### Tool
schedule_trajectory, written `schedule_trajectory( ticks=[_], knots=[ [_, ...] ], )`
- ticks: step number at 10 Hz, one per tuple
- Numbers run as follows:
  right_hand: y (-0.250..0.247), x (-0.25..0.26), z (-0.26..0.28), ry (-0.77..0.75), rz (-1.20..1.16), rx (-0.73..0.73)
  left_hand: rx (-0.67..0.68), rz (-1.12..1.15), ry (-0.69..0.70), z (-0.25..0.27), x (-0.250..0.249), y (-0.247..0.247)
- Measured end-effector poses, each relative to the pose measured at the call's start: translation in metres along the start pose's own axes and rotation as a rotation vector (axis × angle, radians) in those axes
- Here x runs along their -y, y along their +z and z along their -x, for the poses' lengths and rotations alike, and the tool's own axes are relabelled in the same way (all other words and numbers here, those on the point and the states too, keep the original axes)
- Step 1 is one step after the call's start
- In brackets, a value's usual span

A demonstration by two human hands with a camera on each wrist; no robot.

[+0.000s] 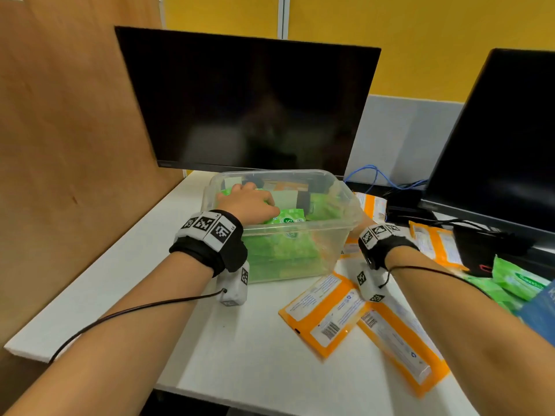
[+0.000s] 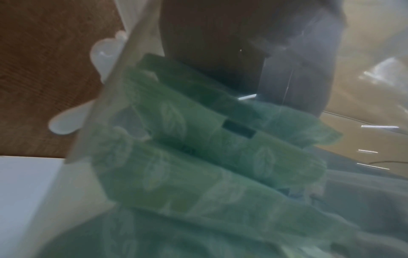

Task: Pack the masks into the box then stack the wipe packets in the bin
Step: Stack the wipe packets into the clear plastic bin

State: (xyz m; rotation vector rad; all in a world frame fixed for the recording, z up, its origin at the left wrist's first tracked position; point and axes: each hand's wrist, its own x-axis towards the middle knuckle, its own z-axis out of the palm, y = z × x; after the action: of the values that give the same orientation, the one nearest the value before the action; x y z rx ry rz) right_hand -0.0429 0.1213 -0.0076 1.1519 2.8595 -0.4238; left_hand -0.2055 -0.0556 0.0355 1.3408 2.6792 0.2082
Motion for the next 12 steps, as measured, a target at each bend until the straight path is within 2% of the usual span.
schedule_trajectory(
  ticks=[1,2,3,4,5,6,8,9,10,11,12],
  knots=[
    [0.012,-0.016,-0.016,0.167,0.048,0.045,-0.002,0.001,-0.005,0.0,-0.001,0.0],
    [0.067,-0.067,-0.112,-0.017,-0.082,0.014,-0.001,0.001,-0.008,-0.001,-0.001,0.0],
    [0.038,-0.04,-0.066,0.052,-0.192,-0.109,0.002,-0.002,0.0,-0.001,0.0,-0.001],
    [0.004,0.003,0.003,0.07,-0.13,-0.054,0.004,0.005,-0.003,-0.001,0.0,-0.001],
    [0.004,-0.008,-0.012,0.056,-0.137,-0.153,0.009,0.008,-0.002,0.0,-0.001,-0.001],
    [0.003,-0.015,-0.032,0.01,-0.174,-0.193,0.016,0.009,-0.001,0.001,-0.001,-0.002],
    [-0.042,-0.045,-0.02,-0.017,-0.548,-0.559,0.018,-0.008,-0.003,0.001,-0.002,-0.003],
    [-0.071,-0.04,-0.007,-0.011,-0.617,-0.688,0.017,-0.019,-0.011,0.0,-0.002,-0.002],
    [-0.099,-0.023,0.009,-0.016,-0.694,-0.911,0.02,-0.024,-0.011,0.0,-0.003,-0.003],
    [-0.118,0.004,0.021,0.011,-0.848,-1.037,0.017,-0.02,-0.013,0.001,-0.003,-0.003],
    [-0.111,0.031,0.004,0.072,-0.963,-0.826,-0.001,0.005,-0.024,0.0,-0.002,-0.002]
  ],
)
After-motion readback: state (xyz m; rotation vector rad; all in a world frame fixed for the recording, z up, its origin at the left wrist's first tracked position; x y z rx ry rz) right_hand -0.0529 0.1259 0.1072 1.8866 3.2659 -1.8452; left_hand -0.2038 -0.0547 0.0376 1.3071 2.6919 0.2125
